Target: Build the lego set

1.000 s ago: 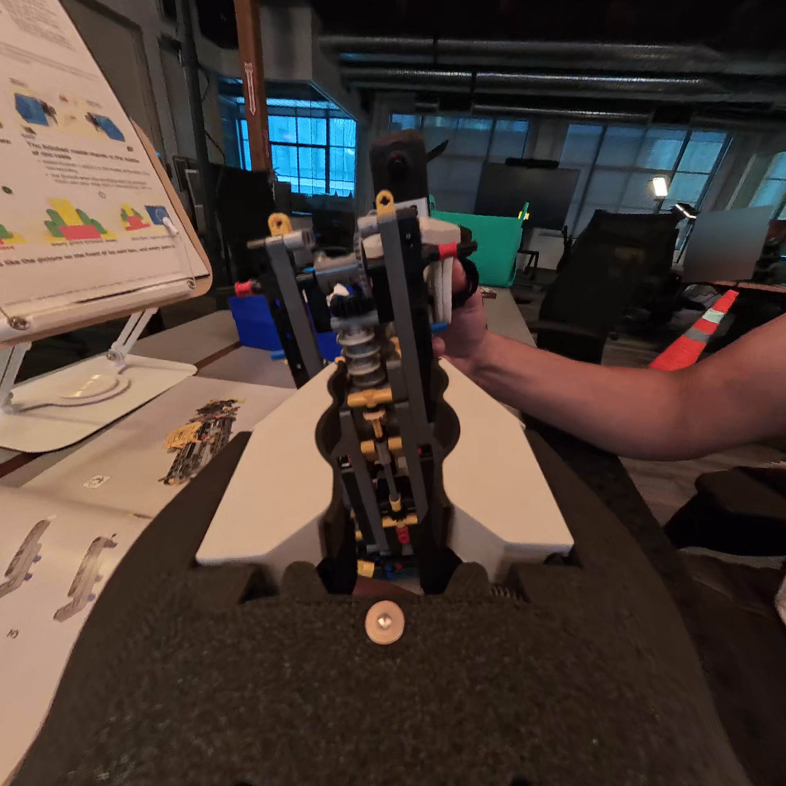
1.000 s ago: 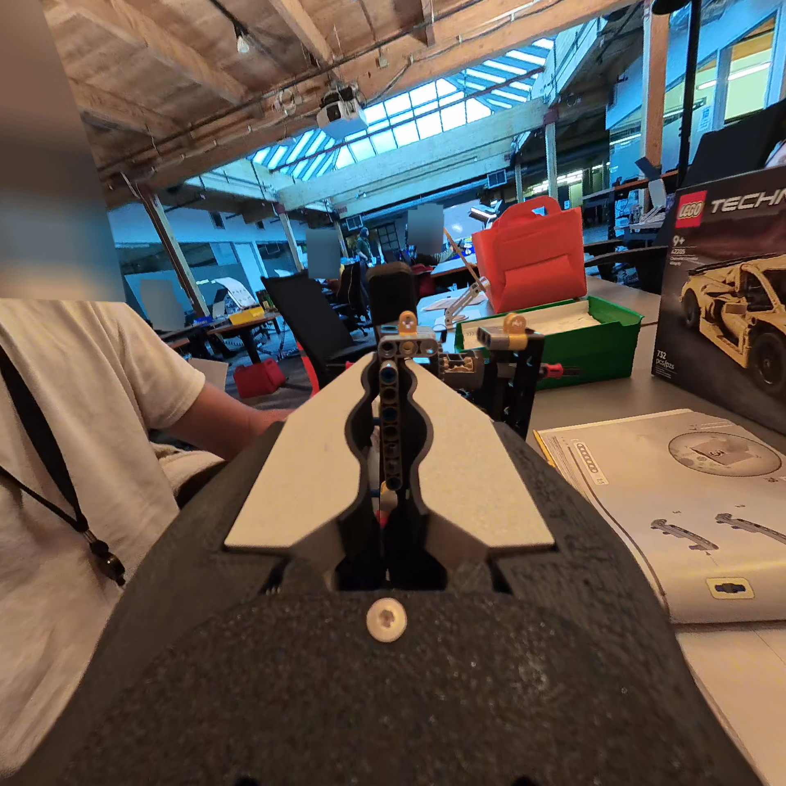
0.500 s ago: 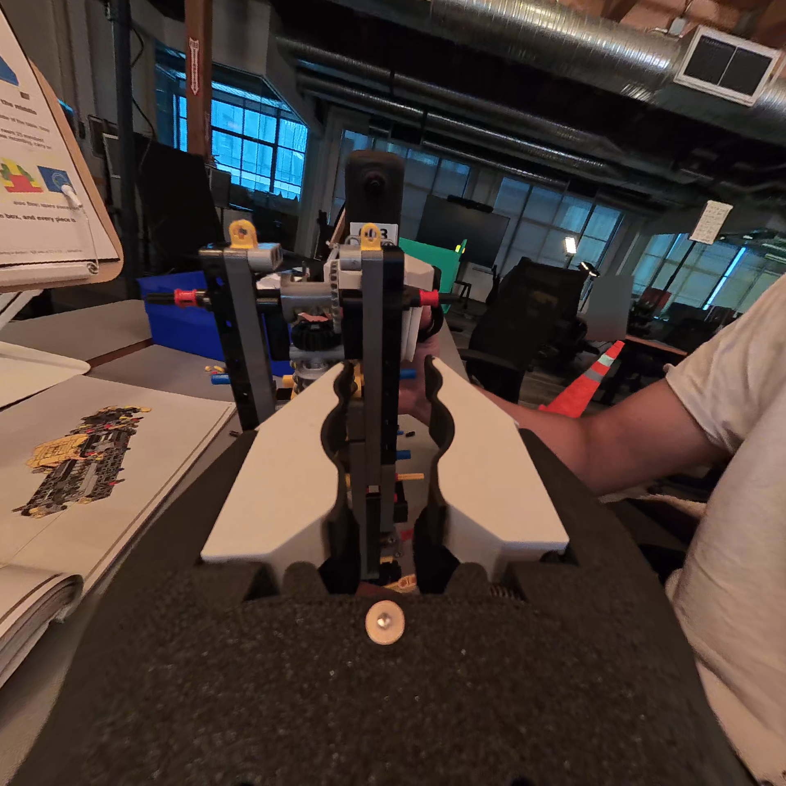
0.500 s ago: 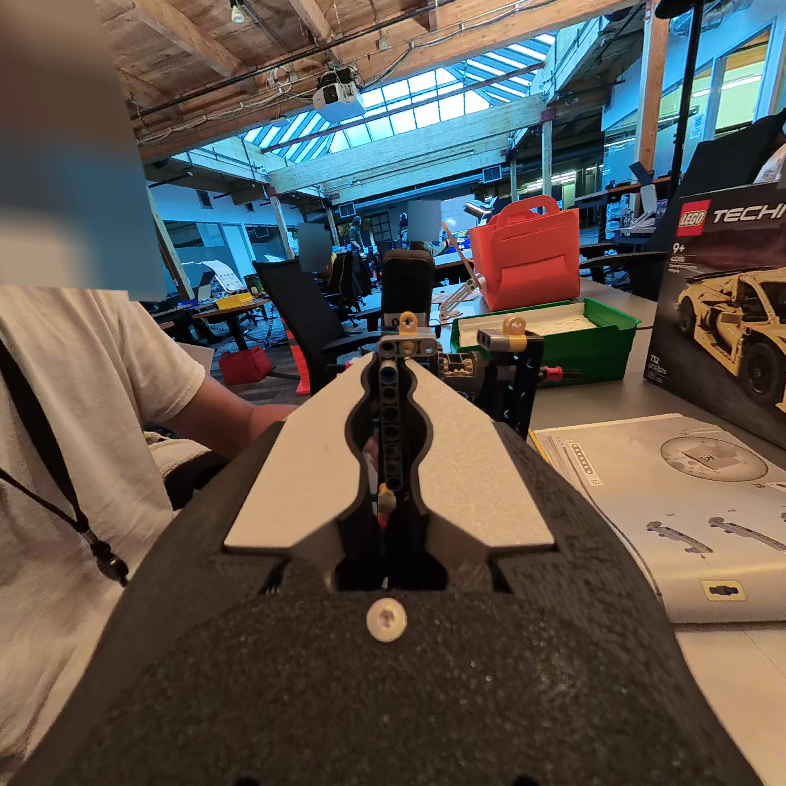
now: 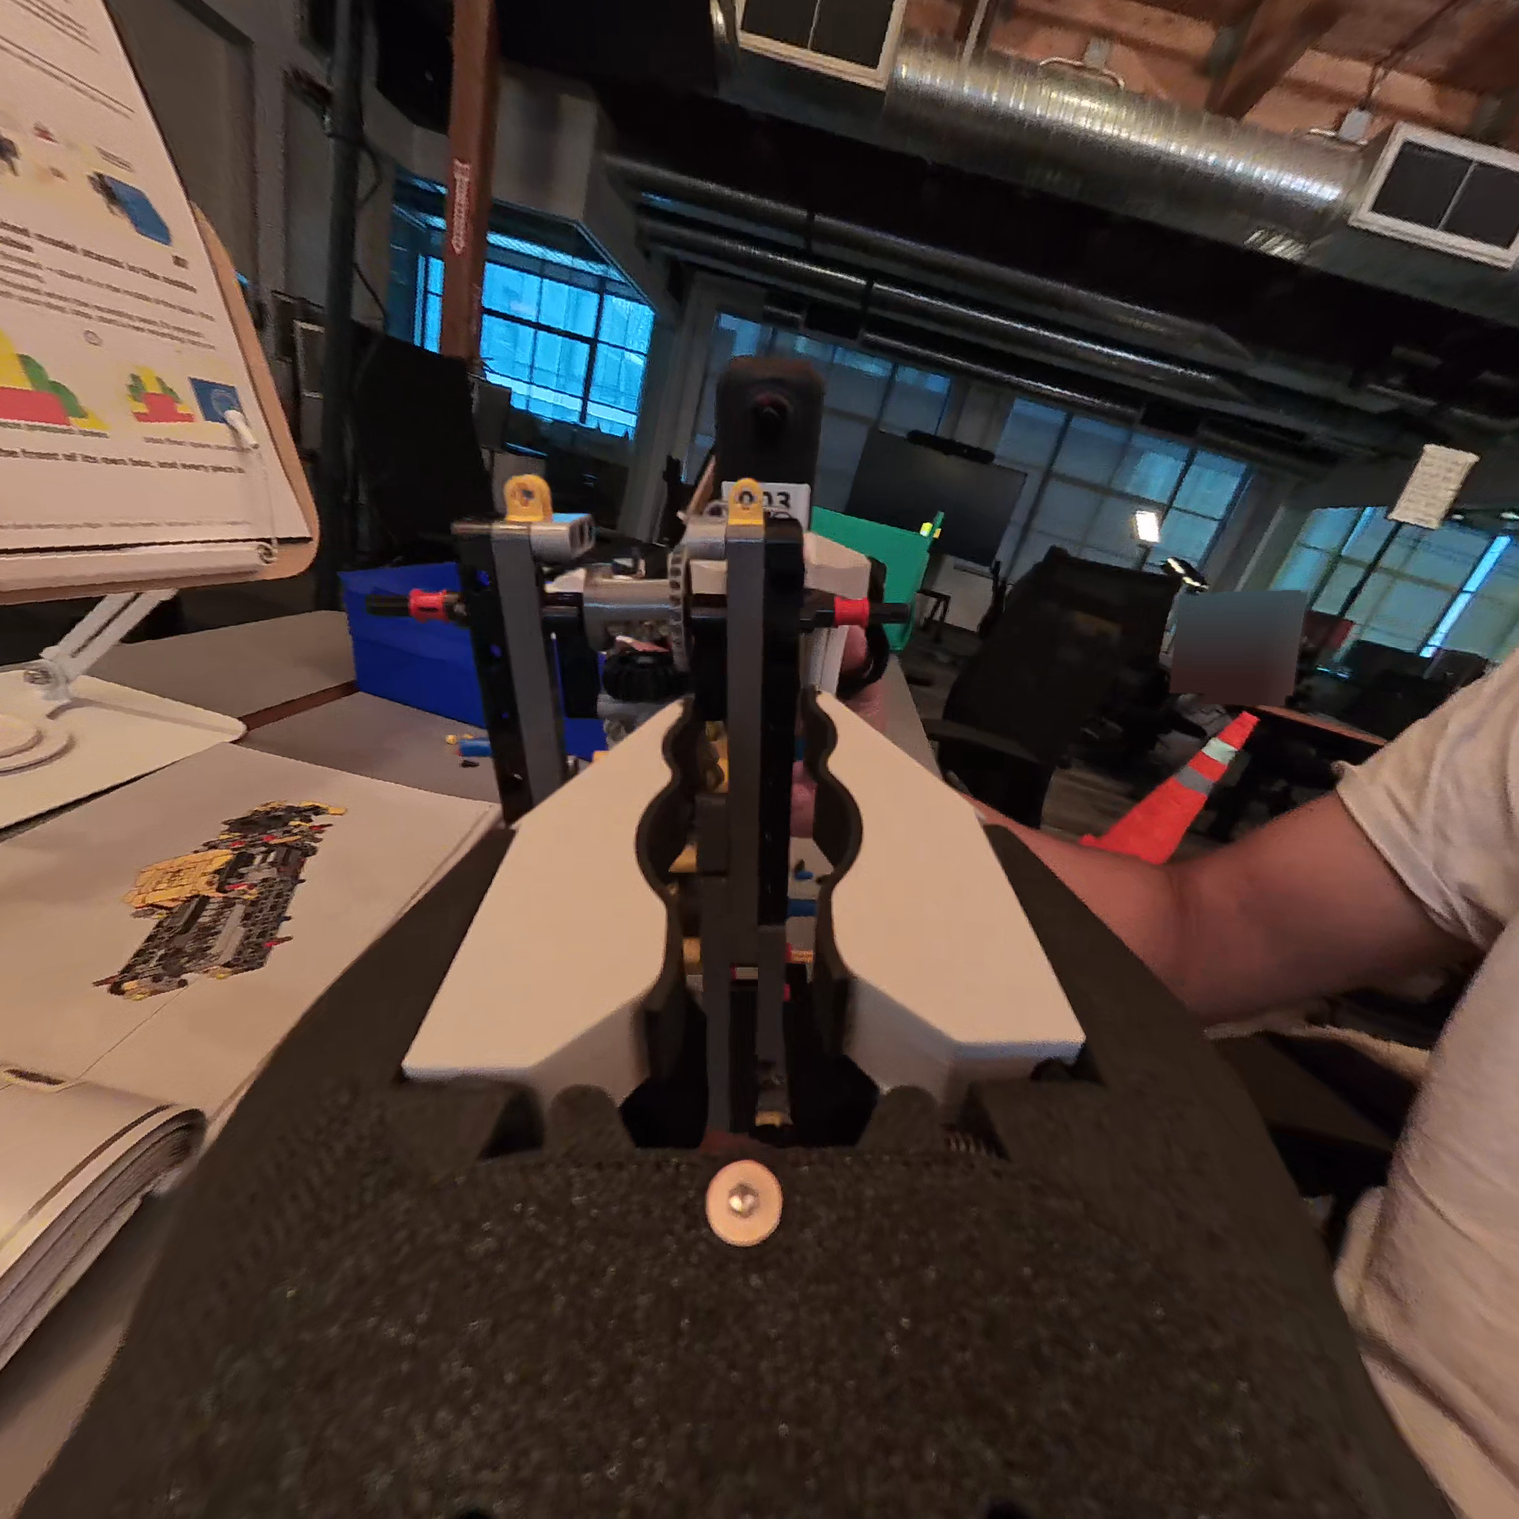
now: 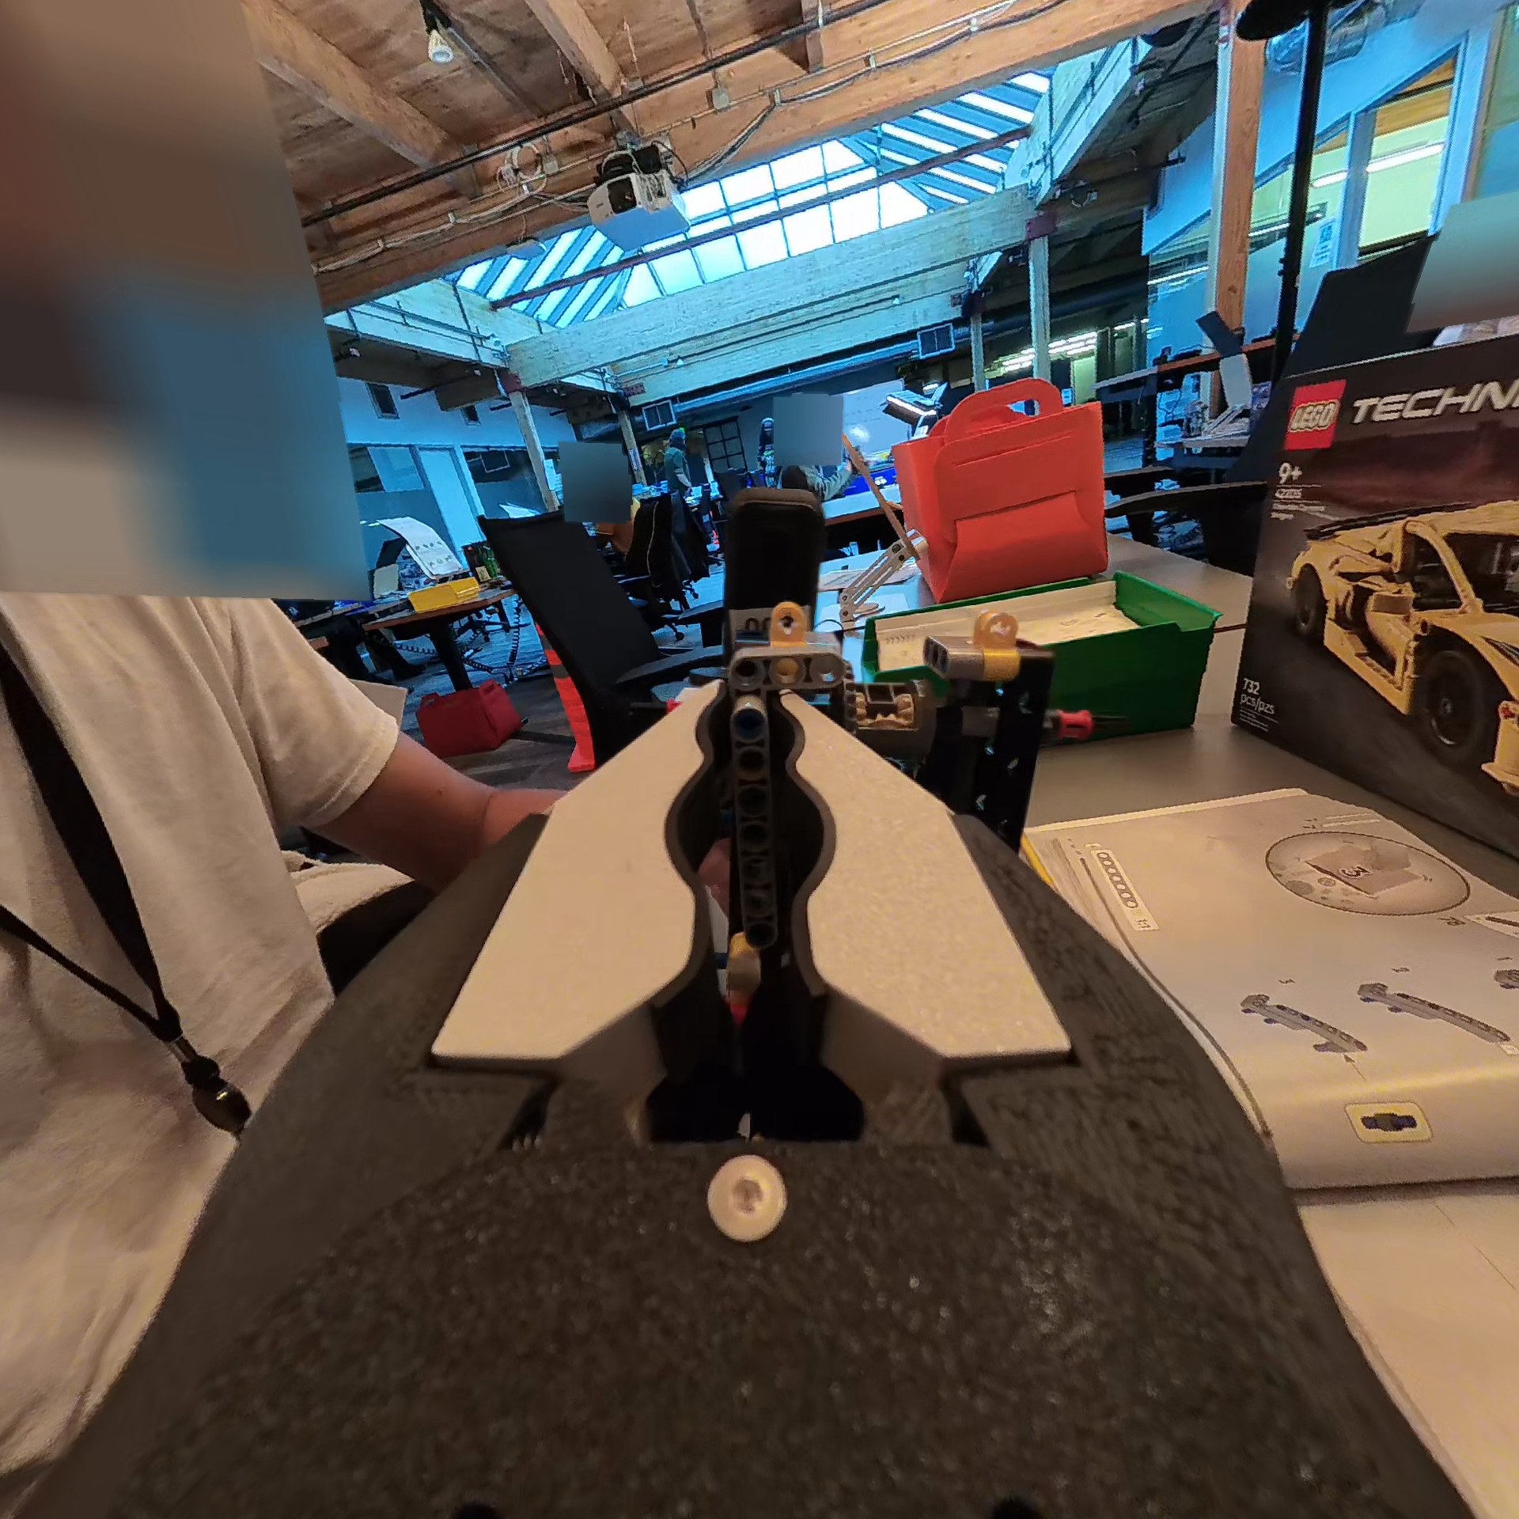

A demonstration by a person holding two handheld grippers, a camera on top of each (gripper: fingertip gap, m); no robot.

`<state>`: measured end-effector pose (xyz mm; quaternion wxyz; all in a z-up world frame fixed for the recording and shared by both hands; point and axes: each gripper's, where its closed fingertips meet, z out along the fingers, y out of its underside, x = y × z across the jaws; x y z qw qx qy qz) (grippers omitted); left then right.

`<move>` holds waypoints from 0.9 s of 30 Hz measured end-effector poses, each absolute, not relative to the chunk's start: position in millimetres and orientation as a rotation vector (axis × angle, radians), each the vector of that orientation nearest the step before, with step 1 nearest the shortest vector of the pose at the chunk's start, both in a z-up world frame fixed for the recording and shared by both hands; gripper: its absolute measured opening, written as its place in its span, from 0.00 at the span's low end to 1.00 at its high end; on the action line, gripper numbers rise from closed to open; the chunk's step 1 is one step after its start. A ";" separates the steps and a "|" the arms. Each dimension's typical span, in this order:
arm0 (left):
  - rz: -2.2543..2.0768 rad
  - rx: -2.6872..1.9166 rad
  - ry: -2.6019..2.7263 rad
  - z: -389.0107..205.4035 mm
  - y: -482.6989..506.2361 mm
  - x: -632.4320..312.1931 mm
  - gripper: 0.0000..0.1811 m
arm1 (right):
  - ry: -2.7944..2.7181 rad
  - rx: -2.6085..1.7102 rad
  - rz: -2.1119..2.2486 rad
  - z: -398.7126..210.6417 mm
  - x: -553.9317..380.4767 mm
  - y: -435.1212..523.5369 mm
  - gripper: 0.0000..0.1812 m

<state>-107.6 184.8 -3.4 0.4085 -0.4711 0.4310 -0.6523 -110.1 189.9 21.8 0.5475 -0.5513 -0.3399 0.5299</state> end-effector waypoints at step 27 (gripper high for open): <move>-1.603 -1.124 1.102 -3.7 190.3 -122.0 0.09 | -0.802 -1.484 0.945 18.5 -85.8 185.0 0.03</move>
